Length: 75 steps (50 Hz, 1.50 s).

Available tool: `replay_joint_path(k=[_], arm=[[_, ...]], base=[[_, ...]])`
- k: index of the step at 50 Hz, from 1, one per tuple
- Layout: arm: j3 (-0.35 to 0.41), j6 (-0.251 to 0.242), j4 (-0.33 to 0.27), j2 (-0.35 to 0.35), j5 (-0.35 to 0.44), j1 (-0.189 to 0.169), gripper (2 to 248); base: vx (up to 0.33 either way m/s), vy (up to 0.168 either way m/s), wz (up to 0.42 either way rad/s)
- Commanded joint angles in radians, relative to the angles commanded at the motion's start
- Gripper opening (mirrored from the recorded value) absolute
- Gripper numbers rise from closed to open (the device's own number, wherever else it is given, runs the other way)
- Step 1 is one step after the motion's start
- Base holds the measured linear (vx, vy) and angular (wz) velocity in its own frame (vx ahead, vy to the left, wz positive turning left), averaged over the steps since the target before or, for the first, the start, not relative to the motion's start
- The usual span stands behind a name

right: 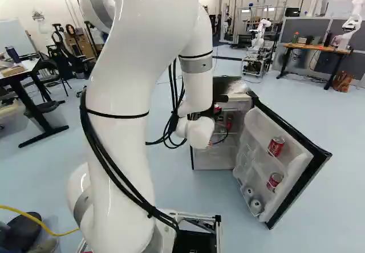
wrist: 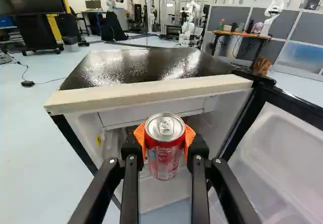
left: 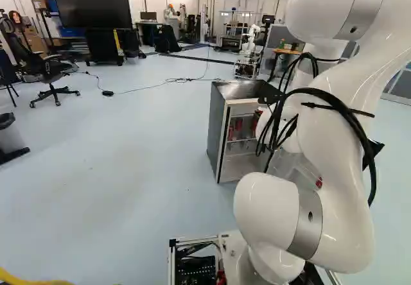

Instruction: Grab a drink from the fridge

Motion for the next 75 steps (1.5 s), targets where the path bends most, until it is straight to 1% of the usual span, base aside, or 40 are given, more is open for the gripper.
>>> replay_joint_path(k=[31, 43, 54, 75], arm=[[0.019, 0.0, 0.0, 0.089, 0.0, 0.0, 95], [0.018, 0.0, 0.0, 0.117, -0.011, 0.002, 95], [0.006, 0.0, 0.0, 0.134, -0.032, 0.007, 95], [-0.038, 0.0, 0.0, 0.147, -0.074, 0.024, 95]], base=[[0.0, 0.0, 0.0], [0.0, 0.0, 0.0], [0.0, 0.0, 0.0], [0.0, 0.0, 0.0]])
